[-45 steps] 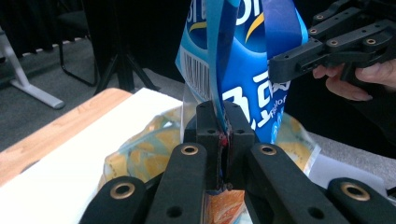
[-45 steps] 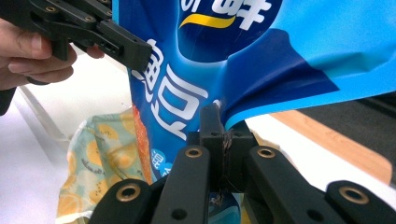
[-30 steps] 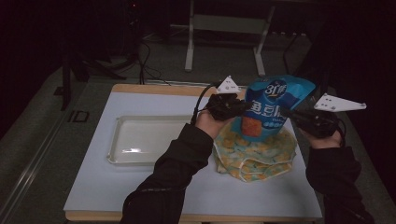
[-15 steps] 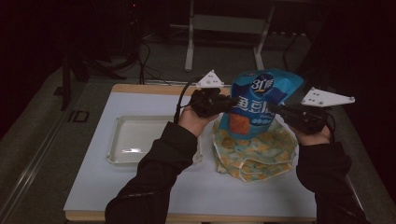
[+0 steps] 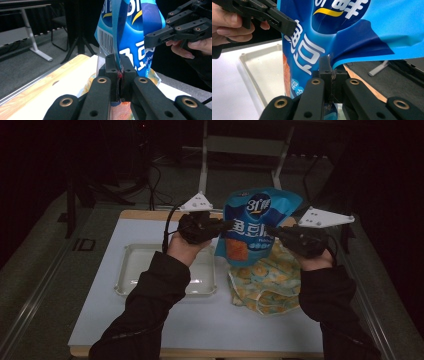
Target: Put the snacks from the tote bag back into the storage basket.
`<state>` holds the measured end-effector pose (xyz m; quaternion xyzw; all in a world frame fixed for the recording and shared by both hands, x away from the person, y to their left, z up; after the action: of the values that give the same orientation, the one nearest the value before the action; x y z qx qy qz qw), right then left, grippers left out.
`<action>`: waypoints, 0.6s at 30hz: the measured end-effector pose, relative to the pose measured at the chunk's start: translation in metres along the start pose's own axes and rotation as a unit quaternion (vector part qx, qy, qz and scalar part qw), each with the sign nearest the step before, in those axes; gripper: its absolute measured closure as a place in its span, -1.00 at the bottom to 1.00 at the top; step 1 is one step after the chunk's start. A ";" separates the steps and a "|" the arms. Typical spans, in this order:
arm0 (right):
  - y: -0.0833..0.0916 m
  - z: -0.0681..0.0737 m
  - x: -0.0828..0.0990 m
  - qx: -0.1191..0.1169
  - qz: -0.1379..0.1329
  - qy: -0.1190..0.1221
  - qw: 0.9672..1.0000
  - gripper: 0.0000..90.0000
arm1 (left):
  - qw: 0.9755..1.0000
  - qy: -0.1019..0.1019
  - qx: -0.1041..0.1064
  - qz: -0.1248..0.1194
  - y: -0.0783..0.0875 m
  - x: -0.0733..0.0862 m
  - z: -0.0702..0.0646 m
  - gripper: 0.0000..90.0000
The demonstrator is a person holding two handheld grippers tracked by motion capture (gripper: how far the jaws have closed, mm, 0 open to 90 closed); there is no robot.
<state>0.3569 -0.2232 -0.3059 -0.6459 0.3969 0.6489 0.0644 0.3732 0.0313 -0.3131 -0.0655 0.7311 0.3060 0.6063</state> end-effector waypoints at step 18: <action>-0.038 0.043 -0.030 -0.033 -0.006 0.022 0.999 0.99 | 0.999 0.015 -0.029 -0.005 0.064 0.023 0.015 0.98</action>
<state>0.3504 -0.1588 -0.3018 -0.6640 0.3732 0.6468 0.0383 0.3503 0.0969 -0.3117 -0.0917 0.7307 0.3229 0.5945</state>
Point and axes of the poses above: each handheld gripper's, and its own axes: y roughly backward along the jaws, x roughly out of its underside, z roughly to its left, the point moved 3 cm from there along -y, roughly forward along the jaws, and after that the axes turned 4 degrees about z, right-handed, at the moved point
